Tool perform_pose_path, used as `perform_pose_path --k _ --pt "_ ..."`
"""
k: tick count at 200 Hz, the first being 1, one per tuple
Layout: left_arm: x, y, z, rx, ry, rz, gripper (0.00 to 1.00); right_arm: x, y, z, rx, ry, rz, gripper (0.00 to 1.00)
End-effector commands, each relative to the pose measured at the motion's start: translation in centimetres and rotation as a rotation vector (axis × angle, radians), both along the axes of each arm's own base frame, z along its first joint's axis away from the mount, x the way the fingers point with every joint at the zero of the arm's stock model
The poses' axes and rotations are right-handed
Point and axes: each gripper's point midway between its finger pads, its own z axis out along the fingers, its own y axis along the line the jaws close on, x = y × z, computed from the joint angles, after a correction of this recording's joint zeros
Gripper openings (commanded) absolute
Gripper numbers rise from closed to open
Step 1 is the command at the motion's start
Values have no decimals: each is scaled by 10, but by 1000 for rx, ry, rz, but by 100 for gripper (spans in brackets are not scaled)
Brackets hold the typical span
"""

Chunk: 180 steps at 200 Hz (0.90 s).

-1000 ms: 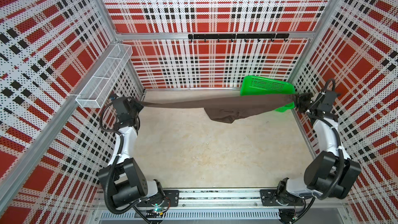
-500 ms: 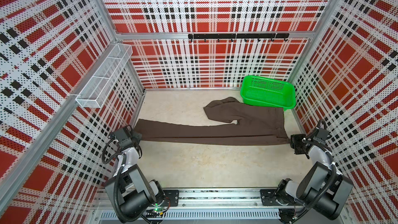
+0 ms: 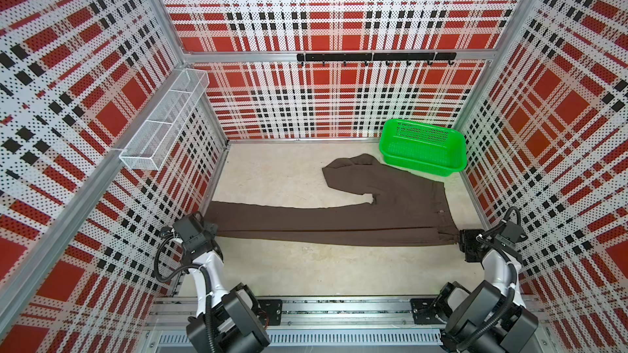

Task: Fold and stack the trousers
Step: Flatten out the trousers at the center of the table.

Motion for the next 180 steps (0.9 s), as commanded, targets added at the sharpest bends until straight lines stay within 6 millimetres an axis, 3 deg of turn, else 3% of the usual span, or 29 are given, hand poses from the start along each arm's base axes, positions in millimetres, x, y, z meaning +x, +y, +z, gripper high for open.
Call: perform_pose_path --k 1,19,38,48,68,79,106,125,147,163,180 --pt "-12 19 22 102 -30 86 38 -14 -38 16 -179 30 -116 0" --pt "-14 16 24 101 -41 80 57 -22 -34 11 -171 46 -143 0" --pt "-14 15 37 102 -76 85 69 -26 -32 10 -179 41 -154 0" --pt "-12 14 46 107 -103 80 72 -25 -30 11 -182 25 -150 32" --pt "-3 13 67 100 -163 65 73 -20 -26 18 -170 -8 -132 66" --pt "3 11 76 83 -192 50 73 -17 -26 29 -173 -28 -119 73" --pt "39 -8 103 78 -236 -67 71 -4 -23 62 -184 -80 -90 77" --pt "73 -42 122 109 -239 -180 72 9 -20 93 -227 -133 -79 79" --pt "112 -95 133 122 -240 -324 73 27 -13 132 -292 -203 -58 85" --pt "140 -141 135 132 -240 -432 75 52 3 149 -323 -236 21 83" --pt "168 -192 133 146 -236 -554 77 91 37 154 -335 -274 169 79"
